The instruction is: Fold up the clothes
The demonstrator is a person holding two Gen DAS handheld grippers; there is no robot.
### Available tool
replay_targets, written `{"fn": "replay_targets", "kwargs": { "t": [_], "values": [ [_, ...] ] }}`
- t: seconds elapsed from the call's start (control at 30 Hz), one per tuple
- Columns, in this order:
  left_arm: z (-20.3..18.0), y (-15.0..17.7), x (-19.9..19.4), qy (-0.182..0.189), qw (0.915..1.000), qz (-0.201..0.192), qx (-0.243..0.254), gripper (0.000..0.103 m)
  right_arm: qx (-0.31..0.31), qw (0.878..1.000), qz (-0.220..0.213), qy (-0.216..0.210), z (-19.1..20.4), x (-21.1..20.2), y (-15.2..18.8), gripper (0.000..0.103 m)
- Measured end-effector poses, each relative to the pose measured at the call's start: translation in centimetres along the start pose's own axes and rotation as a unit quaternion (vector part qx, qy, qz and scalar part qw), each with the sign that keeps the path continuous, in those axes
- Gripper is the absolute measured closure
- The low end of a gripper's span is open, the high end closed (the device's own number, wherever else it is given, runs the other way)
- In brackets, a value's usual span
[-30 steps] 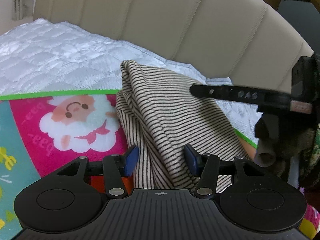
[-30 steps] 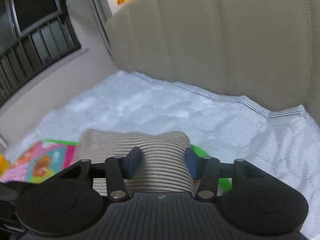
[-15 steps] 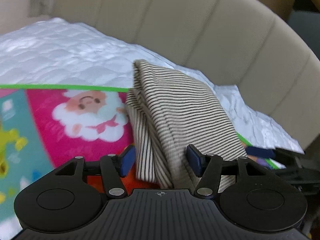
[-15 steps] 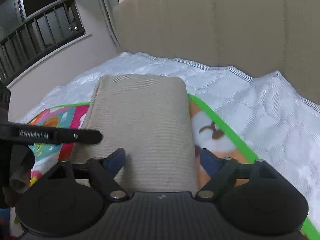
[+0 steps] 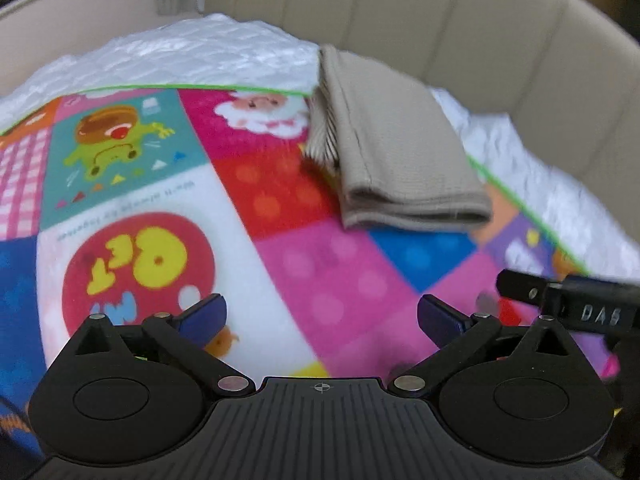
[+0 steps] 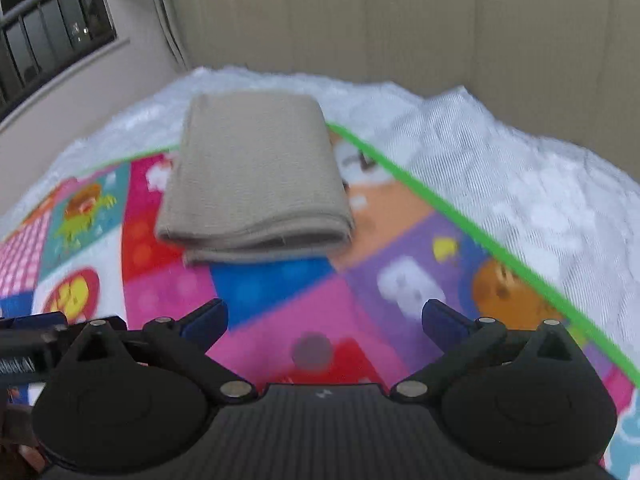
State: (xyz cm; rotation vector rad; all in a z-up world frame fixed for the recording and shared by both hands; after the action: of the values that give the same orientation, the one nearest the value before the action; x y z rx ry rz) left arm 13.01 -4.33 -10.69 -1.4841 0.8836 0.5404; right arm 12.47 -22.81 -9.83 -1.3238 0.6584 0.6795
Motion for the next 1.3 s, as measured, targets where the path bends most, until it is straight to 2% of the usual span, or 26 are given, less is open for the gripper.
{"fn": "replay_targets", "kwargs": {
  "t": [0.07,0.17,0.3,0.43,0.87,1.3],
  "values": [
    [0.1,0.6,1.1,-0.008,0.9999,0.006,0.003,0.000,-0.011,1.000,0.012,0.021,-0.5,0.8,0.6,0.000],
    [0.8,1.4,3.0,-0.013,0.9992,0.035,-0.013,0.000,-0.014,0.999,0.038,0.037,-1.1,2.3,1.0,0.000],
    [0.4,1.7,4.0,-0.034,0.9989,0.033,0.005,0.000,-0.023,0.996,0.076,0.034,-1.0,4.2,1.9,0.000],
    [0.1,1.6,4.6,-0.054,0.9977,0.038,0.012,0.000,-0.054,0.994,0.087,0.049,-0.3,4.9,2.0,0.000],
    [-0.2,1.3,5.0,-0.069,0.9969,0.034,0.016,0.000,-0.080,0.993,0.069,0.044,0.6,5.2,1.3,0.000],
    [-0.2,1.3,5.0,-0.071,0.9968,0.033,0.015,0.000,-0.083,0.993,0.073,0.043,0.8,5.3,1.0,0.000]
  ]
}}
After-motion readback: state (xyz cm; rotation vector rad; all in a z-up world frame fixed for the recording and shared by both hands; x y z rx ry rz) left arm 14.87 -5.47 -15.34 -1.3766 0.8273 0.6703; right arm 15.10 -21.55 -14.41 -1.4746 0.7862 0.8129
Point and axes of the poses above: each gripper's, at about its wrist camera, not at the fingertips, and x roughly the way its jaws point, z to its left, y to its underside, the point moved 6 cm from there along x, roughly the way its jaws point
